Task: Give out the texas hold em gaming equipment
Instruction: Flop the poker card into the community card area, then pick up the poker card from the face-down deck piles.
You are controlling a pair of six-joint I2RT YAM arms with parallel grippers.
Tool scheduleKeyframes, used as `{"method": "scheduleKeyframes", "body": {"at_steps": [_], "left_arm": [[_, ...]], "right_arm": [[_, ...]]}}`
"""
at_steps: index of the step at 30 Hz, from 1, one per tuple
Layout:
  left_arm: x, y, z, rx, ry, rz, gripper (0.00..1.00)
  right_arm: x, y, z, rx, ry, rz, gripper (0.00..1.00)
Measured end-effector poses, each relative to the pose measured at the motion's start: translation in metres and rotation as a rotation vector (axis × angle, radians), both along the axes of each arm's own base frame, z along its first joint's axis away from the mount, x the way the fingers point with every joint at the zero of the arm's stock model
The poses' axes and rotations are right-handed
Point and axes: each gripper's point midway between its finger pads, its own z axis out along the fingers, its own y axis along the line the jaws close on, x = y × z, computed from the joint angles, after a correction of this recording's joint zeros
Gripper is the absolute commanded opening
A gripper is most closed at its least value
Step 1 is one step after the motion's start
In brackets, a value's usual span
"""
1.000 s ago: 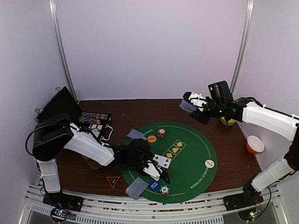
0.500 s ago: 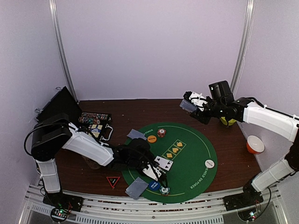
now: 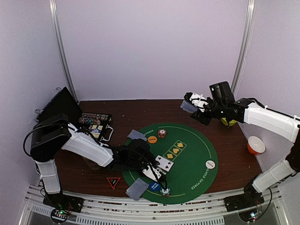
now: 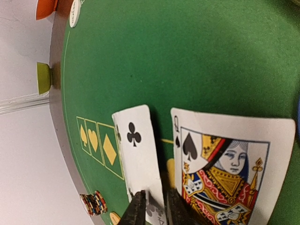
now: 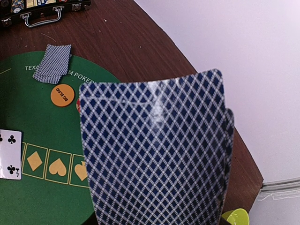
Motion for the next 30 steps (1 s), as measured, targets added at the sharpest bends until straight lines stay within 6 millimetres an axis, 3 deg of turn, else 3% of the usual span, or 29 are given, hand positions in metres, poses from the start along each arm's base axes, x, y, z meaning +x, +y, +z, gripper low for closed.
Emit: {"method": "scheduleKeyframes", "body": {"at_steps": [6, 10, 17, 21, 25, 30], "left_arm": [[0.002, 0.003, 0.014, -0.017, -0.021, 0.011, 0.29], [0.003, 0.006, 0.033, -0.048, -0.039, 0.027, 0.46], [0.003, 0.010, 0.069, -0.143, -0.002, 0.094, 0.45], [0.026, 0.008, 0.075, -0.195, 0.070, 0.259, 0.41], [0.053, 0.008, 0.075, -0.249, 0.108, 0.425, 0.46], [0.066, 0.016, 0.080, -0.373, 0.279, 0.582, 0.65]], "right_arm": [[0.000, 0.000, 0.000, 0.000, 0.000, 0.000, 0.46], [0.000, 0.000, 0.000, -0.001, 0.000, 0.000, 0.46], [0.000, 0.000, 0.000, -0.001, 0.000, 0.000, 0.46], [0.000, 0.000, 0.000, 0.000, 0.000, 0.001, 0.46], [0.000, 0.000, 0.000, 0.001, 0.001, 0.003, 0.46], [-0.001, 0.000, -0.001, -0.002, 0.006, 0.006, 0.46]]}}
